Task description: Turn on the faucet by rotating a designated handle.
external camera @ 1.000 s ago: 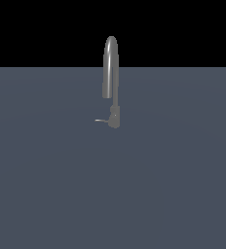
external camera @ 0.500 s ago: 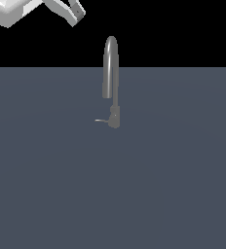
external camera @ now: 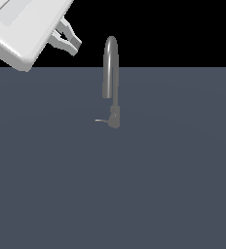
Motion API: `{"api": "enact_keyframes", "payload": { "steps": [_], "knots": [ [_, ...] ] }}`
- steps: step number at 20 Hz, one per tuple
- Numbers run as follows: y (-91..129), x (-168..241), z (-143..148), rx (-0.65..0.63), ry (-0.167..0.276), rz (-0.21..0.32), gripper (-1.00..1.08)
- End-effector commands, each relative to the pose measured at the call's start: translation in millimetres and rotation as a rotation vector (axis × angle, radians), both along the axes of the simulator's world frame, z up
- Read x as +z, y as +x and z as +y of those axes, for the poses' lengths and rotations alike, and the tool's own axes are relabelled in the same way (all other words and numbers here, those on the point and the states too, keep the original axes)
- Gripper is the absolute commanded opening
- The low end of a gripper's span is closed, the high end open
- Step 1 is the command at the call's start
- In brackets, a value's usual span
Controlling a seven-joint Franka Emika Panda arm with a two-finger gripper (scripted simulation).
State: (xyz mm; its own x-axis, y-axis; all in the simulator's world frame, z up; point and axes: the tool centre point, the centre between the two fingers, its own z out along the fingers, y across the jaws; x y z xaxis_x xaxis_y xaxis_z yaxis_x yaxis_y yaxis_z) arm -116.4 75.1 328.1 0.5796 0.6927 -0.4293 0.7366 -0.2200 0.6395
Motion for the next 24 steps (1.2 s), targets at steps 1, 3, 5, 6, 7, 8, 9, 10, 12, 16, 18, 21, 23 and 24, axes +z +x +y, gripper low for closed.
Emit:
{"api": "enact_keyframes", "payload": {
  "steps": [1, 3, 5, 6, 7, 8, 9, 10, 12, 16, 18, 21, 23, 24],
  "knots": [
    [4, -10, 3, 0.047, -0.042, 0.001, -1.00],
    [8, -17, 4, 0.081, -0.074, 0.002, -1.00],
    [11, -24, 6, 0.115, -0.106, 0.003, -1.00],
    [12, -28, 7, 0.131, -0.121, 0.003, -1.00],
    [14, -31, 7, 0.147, -0.136, 0.003, -1.00],
    [15, -35, 8, 0.163, -0.151, 0.004, -1.00],
    [17, -38, 9, 0.179, -0.166, 0.004, -1.00],
    [18, -42, 9, 0.195, -0.181, 0.004, -1.00],
    [21, -49, 10, 0.226, -0.210, 0.004, -1.00],
    [27, -62, 12, 0.287, -0.268, 0.005, -1.00],
    [29, -69, 12, 0.317, -0.297, 0.005, -1.00],
    [34, -79, 13, 0.362, -0.340, 0.005, -1.00],
    [36, -86, 13, 0.392, -0.369, 0.005, -1.00],
    [38, -89, 13, 0.407, -0.384, 0.005, -1.00]
  ]
}}
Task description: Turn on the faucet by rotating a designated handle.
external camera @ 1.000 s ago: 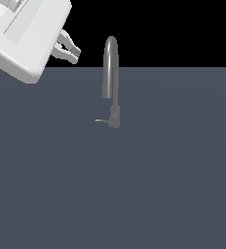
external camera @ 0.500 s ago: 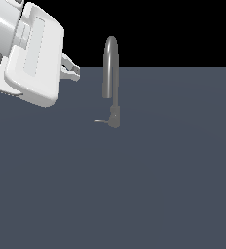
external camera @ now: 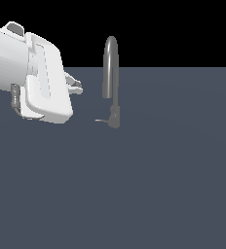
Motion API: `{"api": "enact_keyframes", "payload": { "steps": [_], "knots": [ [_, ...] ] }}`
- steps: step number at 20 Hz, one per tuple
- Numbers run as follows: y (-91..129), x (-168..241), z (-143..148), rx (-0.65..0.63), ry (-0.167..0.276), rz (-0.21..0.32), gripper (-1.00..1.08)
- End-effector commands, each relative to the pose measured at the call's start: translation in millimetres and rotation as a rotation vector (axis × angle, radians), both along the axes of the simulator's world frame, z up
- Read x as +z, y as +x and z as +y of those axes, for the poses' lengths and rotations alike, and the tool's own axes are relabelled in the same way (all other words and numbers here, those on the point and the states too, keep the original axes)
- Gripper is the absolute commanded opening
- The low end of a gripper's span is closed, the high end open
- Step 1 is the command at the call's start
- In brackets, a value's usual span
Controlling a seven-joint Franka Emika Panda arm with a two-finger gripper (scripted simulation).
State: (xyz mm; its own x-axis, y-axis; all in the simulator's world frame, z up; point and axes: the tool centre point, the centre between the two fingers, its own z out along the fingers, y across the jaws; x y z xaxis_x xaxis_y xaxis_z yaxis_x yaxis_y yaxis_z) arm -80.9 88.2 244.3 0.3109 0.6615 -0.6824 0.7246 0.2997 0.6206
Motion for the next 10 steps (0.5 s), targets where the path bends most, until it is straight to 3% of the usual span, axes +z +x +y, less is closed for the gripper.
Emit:
{"api": "enact_keyframes", "payload": {
  "steps": [1, 10],
  "knots": [
    [4, -8, 1, 0.039, -0.036, -0.001, -1.00],
    [16, -39, 0, 0.175, -0.169, -0.002, -1.00]
  ]
}}
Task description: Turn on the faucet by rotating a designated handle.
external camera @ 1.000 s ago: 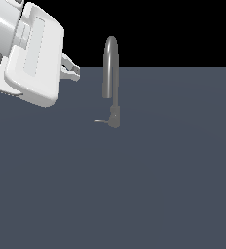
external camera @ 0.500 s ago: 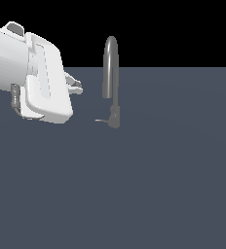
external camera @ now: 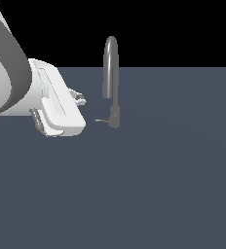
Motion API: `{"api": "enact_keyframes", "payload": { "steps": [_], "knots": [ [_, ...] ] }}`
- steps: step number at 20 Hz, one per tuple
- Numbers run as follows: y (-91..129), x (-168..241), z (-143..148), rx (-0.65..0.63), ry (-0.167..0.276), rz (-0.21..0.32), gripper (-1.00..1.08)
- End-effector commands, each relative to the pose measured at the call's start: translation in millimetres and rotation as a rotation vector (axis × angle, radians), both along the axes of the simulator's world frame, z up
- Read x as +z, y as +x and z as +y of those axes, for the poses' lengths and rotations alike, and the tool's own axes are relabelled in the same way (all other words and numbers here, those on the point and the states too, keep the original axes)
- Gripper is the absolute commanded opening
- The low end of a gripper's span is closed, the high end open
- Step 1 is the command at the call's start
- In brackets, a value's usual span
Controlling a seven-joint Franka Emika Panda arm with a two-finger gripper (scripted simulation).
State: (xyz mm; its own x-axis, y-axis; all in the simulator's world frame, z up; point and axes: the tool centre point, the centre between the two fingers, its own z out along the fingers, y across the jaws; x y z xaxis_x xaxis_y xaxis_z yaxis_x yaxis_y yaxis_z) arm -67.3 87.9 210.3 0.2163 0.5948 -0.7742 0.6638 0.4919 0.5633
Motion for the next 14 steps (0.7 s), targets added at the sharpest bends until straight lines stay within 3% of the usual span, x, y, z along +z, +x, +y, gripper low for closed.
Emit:
{"api": "enact_keyframes", "payload": {
  "steps": [1, 14],
  "knots": [
    [4, -9, 0, 0.040, -0.037, -0.001, -1.00],
    [22, -53, -7, 0.239, -0.237, -0.002, -1.00]
  ]
}}
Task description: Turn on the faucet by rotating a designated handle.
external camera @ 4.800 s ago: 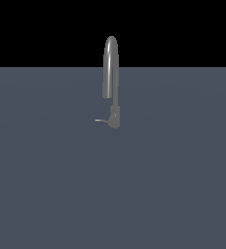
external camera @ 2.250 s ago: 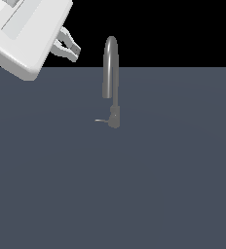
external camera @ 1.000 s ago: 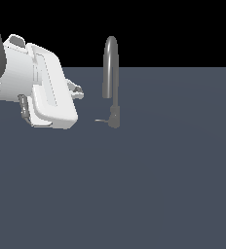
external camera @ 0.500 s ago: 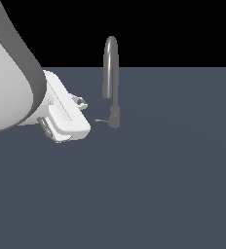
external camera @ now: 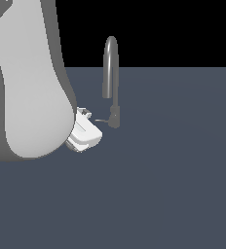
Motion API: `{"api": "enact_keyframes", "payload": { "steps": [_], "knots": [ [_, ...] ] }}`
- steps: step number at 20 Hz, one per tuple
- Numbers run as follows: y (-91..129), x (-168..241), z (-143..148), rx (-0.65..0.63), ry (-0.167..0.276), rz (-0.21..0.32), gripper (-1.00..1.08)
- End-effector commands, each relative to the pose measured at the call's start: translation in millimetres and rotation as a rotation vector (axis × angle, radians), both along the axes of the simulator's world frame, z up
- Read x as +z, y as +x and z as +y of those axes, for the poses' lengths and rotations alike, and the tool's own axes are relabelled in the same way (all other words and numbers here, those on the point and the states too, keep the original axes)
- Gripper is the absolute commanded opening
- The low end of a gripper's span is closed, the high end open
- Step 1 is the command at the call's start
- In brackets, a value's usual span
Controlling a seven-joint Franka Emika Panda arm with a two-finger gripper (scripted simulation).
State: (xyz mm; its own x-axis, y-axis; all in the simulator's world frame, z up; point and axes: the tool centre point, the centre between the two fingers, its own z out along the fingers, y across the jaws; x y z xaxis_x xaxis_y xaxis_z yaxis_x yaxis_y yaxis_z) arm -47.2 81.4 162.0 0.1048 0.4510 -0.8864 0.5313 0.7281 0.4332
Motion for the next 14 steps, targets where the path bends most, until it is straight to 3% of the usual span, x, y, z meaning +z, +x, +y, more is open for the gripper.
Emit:
{"api": "enact_keyframes", "payload": {
  "steps": [1, 14],
  "knots": [
    [4, -9, -2, 0.040, -0.039, -0.001, -1.00],
    [25, -51, -17, 0.235, -0.246, -0.002, -1.00]
  ]
}}
